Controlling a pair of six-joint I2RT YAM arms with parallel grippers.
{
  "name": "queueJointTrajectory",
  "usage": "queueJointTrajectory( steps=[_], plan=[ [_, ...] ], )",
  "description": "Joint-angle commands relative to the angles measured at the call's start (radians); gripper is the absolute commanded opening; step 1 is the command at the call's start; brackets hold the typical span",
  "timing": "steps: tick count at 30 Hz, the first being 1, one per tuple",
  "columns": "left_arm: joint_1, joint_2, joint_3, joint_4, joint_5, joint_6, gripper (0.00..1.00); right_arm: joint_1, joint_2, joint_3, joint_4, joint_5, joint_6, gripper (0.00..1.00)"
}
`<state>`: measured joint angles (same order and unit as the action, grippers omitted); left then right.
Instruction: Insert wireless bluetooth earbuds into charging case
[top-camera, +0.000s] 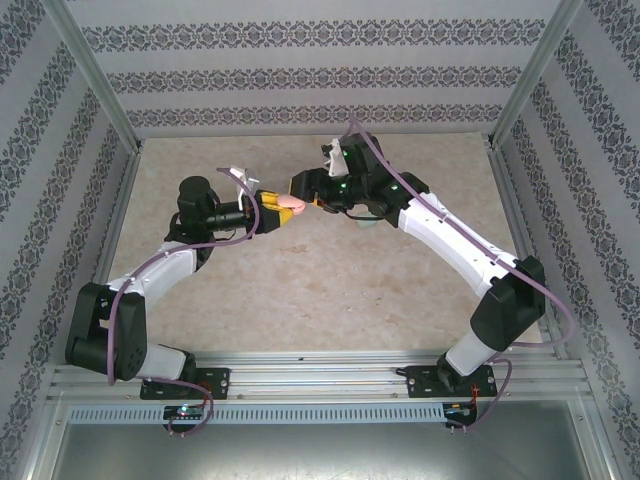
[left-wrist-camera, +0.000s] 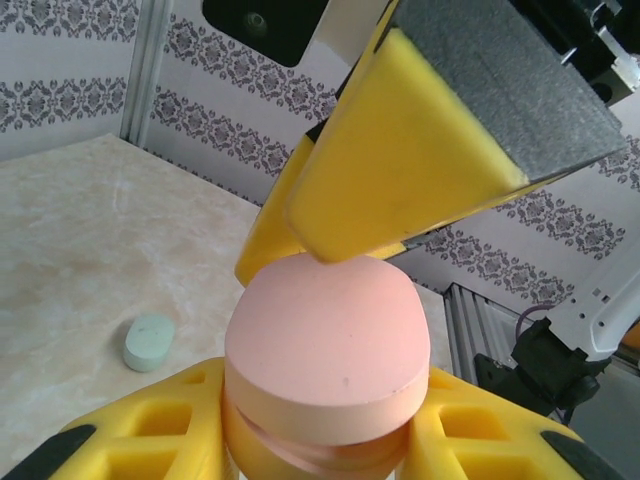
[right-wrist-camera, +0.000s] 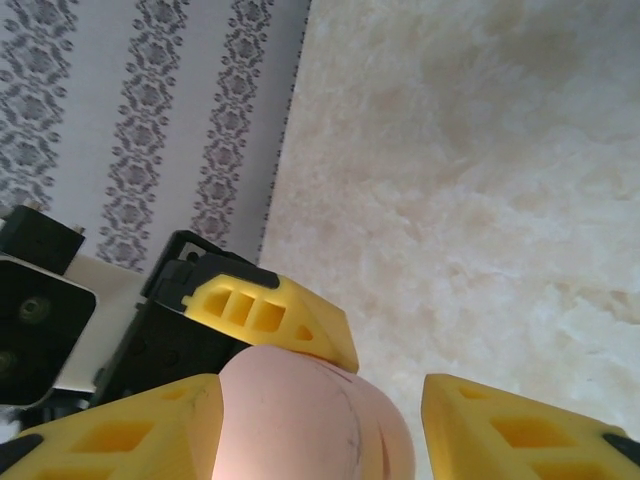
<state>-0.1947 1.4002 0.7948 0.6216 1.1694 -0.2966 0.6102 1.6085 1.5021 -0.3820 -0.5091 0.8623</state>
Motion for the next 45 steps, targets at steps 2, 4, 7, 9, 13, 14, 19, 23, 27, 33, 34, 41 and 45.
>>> queueJointTrajectory(
  steps=[2, 4, 7, 9, 13, 14, 19, 23, 27, 33, 34, 41, 45],
  plan=[
    [0.006, -0.007, 0.007, 0.074, -0.020, -0.027, 0.21, -0.009, -0.027, -0.036, 0.120, -0.083, 0.100, 0.56],
    [0.005, -0.010, 0.007, 0.078, -0.025, -0.028, 0.21, -0.010, -0.023, -0.041, 0.135, -0.105, 0.125, 0.57],
    [0.005, -0.013, -0.001, 0.100, -0.042, -0.037, 0.21, -0.010, -0.012, -0.055, 0.161, -0.142, 0.164, 0.57],
    [0.005, -0.012, -0.005, 0.111, -0.052, -0.039, 0.22, -0.012, -0.007, -0.068, 0.184, -0.166, 0.192, 0.57],
    [0.004, -0.011, -0.009, 0.123, -0.068, -0.043, 0.22, -0.010, -0.002, -0.104, 0.261, -0.209, 0.257, 0.56],
    [0.005, -0.011, -0.008, 0.125, -0.071, -0.042, 0.22, -0.010, 0.001, -0.108, 0.273, -0.217, 0.267, 0.56],
    [0.004, -0.008, -0.007, 0.133, -0.073, -0.042, 0.23, -0.010, 0.013, -0.125, 0.335, -0.245, 0.319, 0.54],
    [0.003, -0.009, -0.015, 0.133, -0.071, -0.037, 0.26, -0.012, 0.015, -0.137, 0.385, -0.248, 0.352, 0.44],
    [0.004, -0.019, -0.024, 0.129, -0.060, -0.027, 0.33, -0.014, 0.017, -0.155, 0.446, -0.252, 0.395, 0.32],
    [0.005, -0.059, -0.040, 0.105, -0.047, 0.013, 0.51, -0.022, 0.017, -0.199, 0.547, -0.248, 0.464, 0.23],
    [0.005, -0.066, -0.043, 0.096, -0.045, 0.022, 0.54, -0.023, 0.015, -0.201, 0.548, -0.248, 0.465, 0.22],
    [0.005, -0.099, -0.038, 0.033, -0.054, 0.066, 0.64, -0.032, 0.004, -0.225, 0.552, -0.236, 0.457, 0.19],
    [0.008, -0.124, -0.050, -0.017, -0.105, 0.094, 0.69, -0.043, -0.004, -0.263, 0.548, -0.206, 0.438, 0.18]
  ],
)
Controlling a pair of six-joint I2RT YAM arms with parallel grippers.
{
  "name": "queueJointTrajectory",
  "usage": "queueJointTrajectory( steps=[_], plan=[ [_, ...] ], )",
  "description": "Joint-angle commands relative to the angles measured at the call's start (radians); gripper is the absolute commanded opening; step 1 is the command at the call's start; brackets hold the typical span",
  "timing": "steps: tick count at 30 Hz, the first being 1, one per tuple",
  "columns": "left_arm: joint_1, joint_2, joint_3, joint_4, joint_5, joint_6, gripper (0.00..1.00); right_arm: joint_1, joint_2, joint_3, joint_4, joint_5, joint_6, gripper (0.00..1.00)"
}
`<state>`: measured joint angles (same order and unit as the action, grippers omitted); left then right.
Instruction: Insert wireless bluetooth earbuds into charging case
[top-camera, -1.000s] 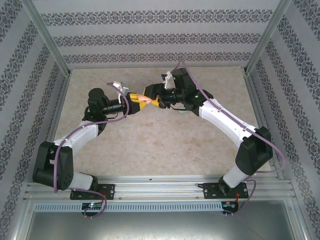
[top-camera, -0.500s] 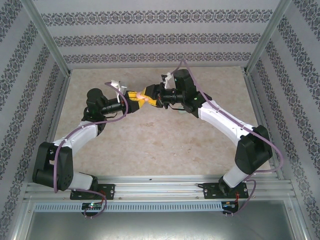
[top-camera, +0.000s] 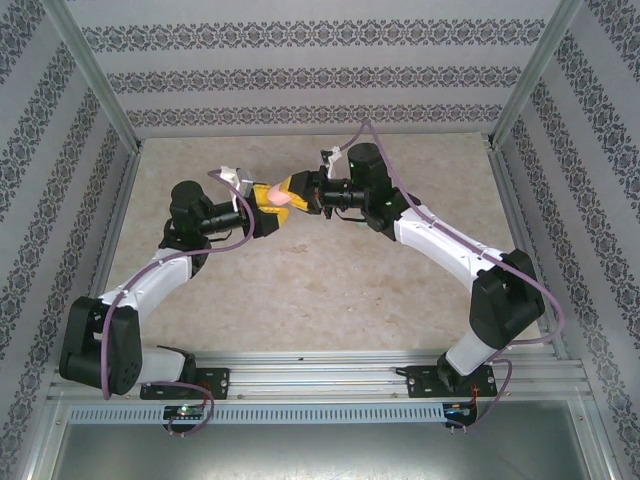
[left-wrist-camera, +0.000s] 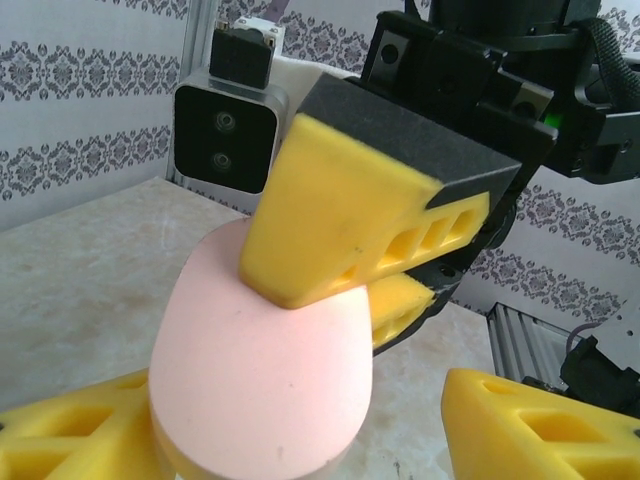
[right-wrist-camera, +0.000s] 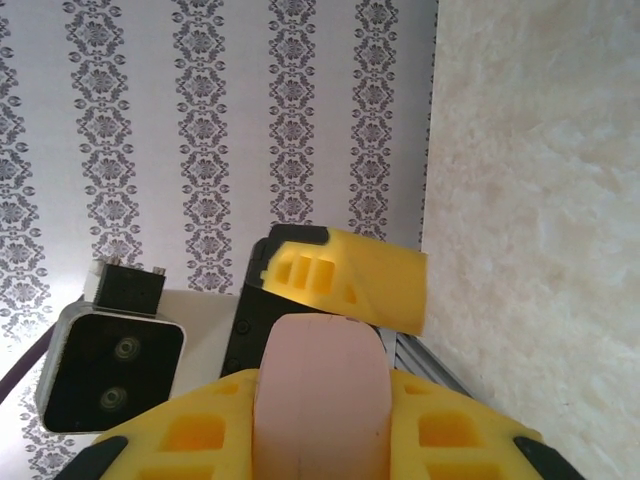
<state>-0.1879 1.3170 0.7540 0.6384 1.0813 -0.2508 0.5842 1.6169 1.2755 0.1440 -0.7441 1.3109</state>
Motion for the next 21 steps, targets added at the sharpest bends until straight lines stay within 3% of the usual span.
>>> queueJointTrajectory(
  steps=[1, 6, 11, 21],
  plan=[
    [0.005, -0.051, -0.013, -0.052, -0.035, 0.057, 0.71, -0.022, -0.013, -0.047, 0.014, 0.042, -0.023, 0.18],
    [0.020, -0.127, -0.035, -0.214, -0.152, 0.132, 0.75, -0.041, 0.012, -0.057, -0.174, 0.146, -0.219, 0.18],
    [0.027, -0.221, -0.062, -0.422, -0.276, 0.255, 0.78, -0.042, 0.155, 0.021, -0.349, 0.278, -0.418, 0.19],
    [0.045, -0.191, -0.166, -0.334, -0.340, 0.202, 0.77, -0.068, 0.523, 0.256, -0.295, 0.176, -0.453, 0.17]
  ],
)
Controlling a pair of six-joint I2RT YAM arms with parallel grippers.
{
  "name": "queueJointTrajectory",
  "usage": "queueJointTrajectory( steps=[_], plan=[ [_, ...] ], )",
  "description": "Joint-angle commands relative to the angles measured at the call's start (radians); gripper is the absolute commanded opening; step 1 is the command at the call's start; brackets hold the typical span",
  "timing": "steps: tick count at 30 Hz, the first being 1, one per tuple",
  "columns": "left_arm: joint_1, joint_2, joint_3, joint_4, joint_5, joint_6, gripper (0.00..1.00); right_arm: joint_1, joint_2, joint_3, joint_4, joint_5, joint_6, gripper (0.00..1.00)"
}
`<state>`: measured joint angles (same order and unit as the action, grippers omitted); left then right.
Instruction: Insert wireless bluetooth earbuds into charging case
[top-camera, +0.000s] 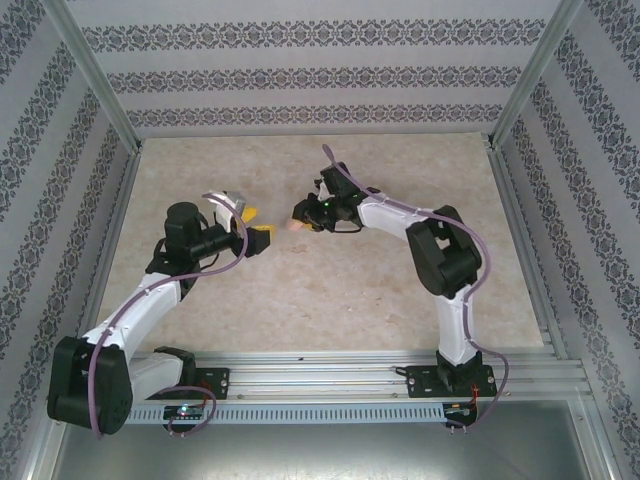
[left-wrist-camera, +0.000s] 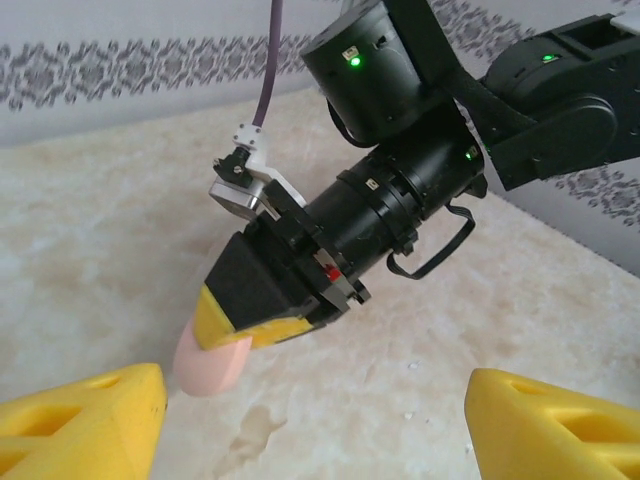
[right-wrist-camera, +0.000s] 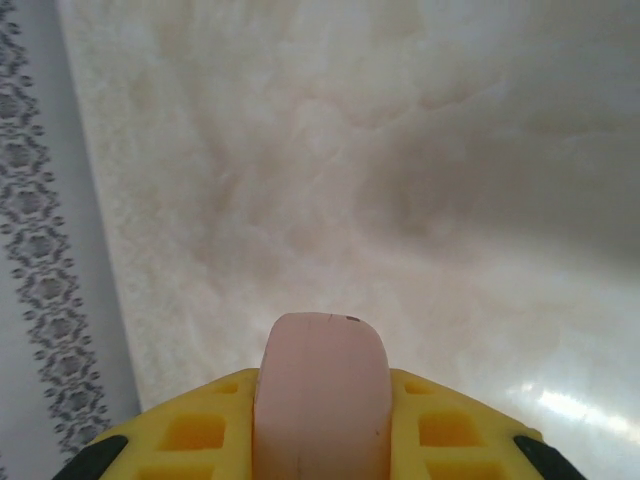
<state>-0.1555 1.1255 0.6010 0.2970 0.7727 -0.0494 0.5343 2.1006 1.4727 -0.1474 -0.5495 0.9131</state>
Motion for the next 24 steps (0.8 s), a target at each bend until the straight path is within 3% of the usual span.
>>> queueJointTrajectory(
  steps=[1, 7, 13, 20, 24],
  plan=[
    [0.017, -0.001, -0.021, 0.010, -0.041, 0.003, 0.77, -0.020, 0.058, 0.066, -0.012, -0.011, -0.071, 0.17],
    [0.036, 0.011, -0.037, -0.002, -0.075, 0.018, 0.77, -0.026, 0.076, 0.032, -0.075, 0.041, -0.133, 0.26],
    [0.037, 0.025, -0.049, 0.042, -0.100, -0.010, 0.76, -0.017, 0.008, -0.007, -0.144, 0.095, -0.172, 0.48],
    [0.049, 0.041, -0.012, 0.035, -0.254, -0.005, 0.78, -0.028, -0.223, 0.017, -0.382, 0.314, -0.367, 0.61],
    [0.059, 0.039, 0.029, -0.003, -0.398, 0.037, 0.83, -0.069, -0.361, -0.041, -0.405, 0.368, -0.436, 0.66]
  ],
)
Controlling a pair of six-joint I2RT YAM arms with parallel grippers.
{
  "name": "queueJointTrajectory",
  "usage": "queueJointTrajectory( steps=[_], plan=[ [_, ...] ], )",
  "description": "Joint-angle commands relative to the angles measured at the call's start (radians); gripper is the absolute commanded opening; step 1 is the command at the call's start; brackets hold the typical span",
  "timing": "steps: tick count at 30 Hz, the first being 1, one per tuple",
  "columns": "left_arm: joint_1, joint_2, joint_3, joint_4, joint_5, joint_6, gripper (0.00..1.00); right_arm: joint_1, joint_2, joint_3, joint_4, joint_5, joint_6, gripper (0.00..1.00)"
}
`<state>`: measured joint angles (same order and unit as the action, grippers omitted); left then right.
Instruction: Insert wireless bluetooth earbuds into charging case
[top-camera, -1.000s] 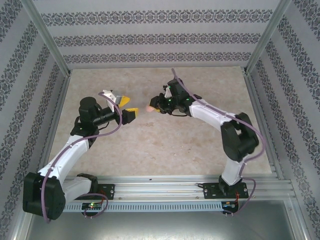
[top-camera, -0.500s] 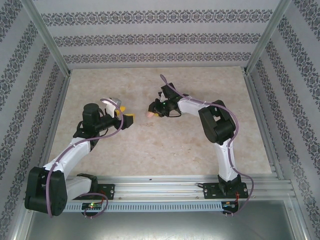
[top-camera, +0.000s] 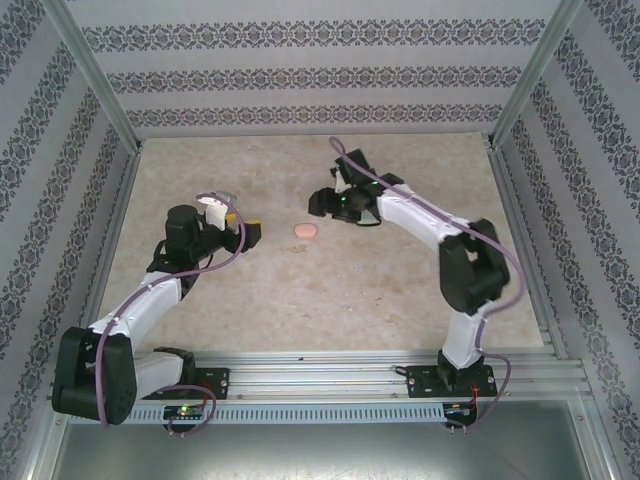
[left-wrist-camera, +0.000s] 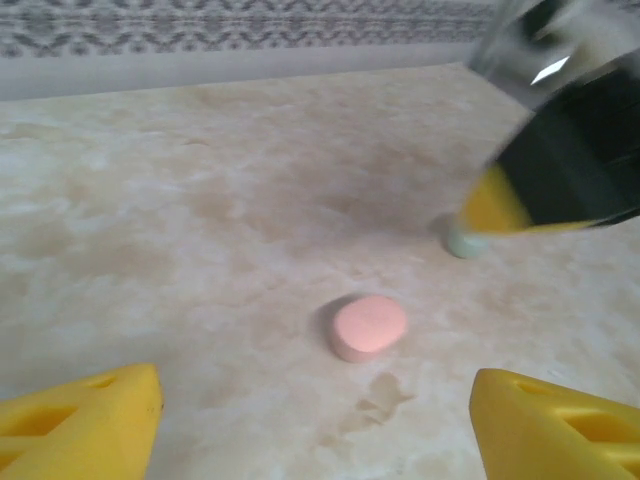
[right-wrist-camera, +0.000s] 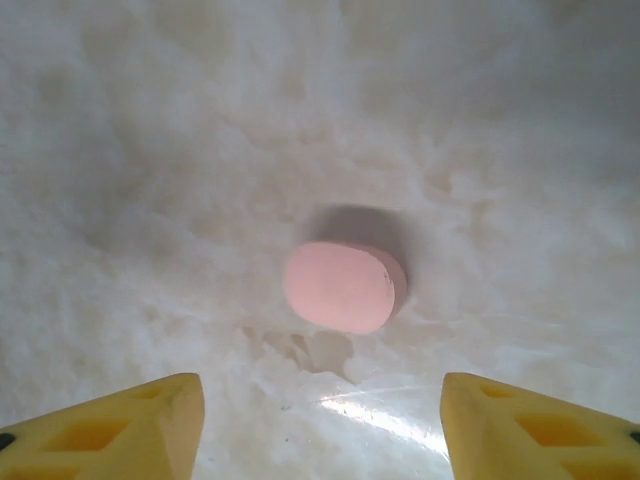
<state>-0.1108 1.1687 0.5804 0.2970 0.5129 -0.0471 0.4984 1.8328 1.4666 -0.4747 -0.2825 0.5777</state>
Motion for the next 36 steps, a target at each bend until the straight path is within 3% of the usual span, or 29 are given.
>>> queueJointTrajectory(
  steps=[1, 4, 6, 9, 12, 15, 18, 23, 29, 34, 36],
  plan=[
    [0.017, -0.006, 0.052, -0.007, -0.197, 0.044, 0.87, -0.045, -0.139, -0.067, -0.071, 0.139, -0.121, 0.67],
    [0.035, -0.007, 0.051, -0.024, -0.333, 0.066, 1.00, -0.095, -0.292, -0.203, 0.005, 0.258, -0.172, 0.71],
    [0.053, -0.009, 0.041, -0.028, -0.379, 0.078, 1.00, -0.144, -0.388, -0.304, 0.069, 0.319, -0.194, 0.76],
    [0.079, -0.023, 0.002, -0.012, -0.445, 0.092, 1.00, -0.231, -0.505, -0.463, 0.181, 0.392, -0.224, 0.98],
    [0.094, -0.036, -0.063, 0.039, -0.545, 0.083, 1.00, -0.330, -0.590, -0.596, 0.275, 0.462, -0.208, 0.98],
    [0.095, -0.016, -0.114, 0.057, -0.620, 0.039, 1.00, -0.416, -0.646, -0.735, 0.423, 0.450, -0.239, 0.98],
    [0.094, 0.006, -0.174, 0.122, -0.606, 0.013, 1.00, -0.449, -0.695, -0.876, 0.614, 0.427, -0.330, 0.98],
    [0.094, 0.048, -0.311, 0.417, -0.631, 0.023, 1.00, -0.456, -0.721, -1.048, 0.902, 0.373, -0.505, 0.98],
    [0.096, 0.205, -0.324, 0.684, -0.588, 0.044, 1.00, -0.495, -0.636, -1.117, 1.123, 0.340, -0.512, 0.98],
    [0.094, 0.442, -0.337, 0.954, -0.468, 0.087, 1.00, -0.508, -0.526, -1.181, 1.334, 0.334, -0.513, 0.98],
    [0.094, 0.420, -0.337, 0.915, -0.475, 0.083, 1.00, -0.518, -0.476, -1.199, 1.420, 0.327, -0.507, 0.98]
  ],
)
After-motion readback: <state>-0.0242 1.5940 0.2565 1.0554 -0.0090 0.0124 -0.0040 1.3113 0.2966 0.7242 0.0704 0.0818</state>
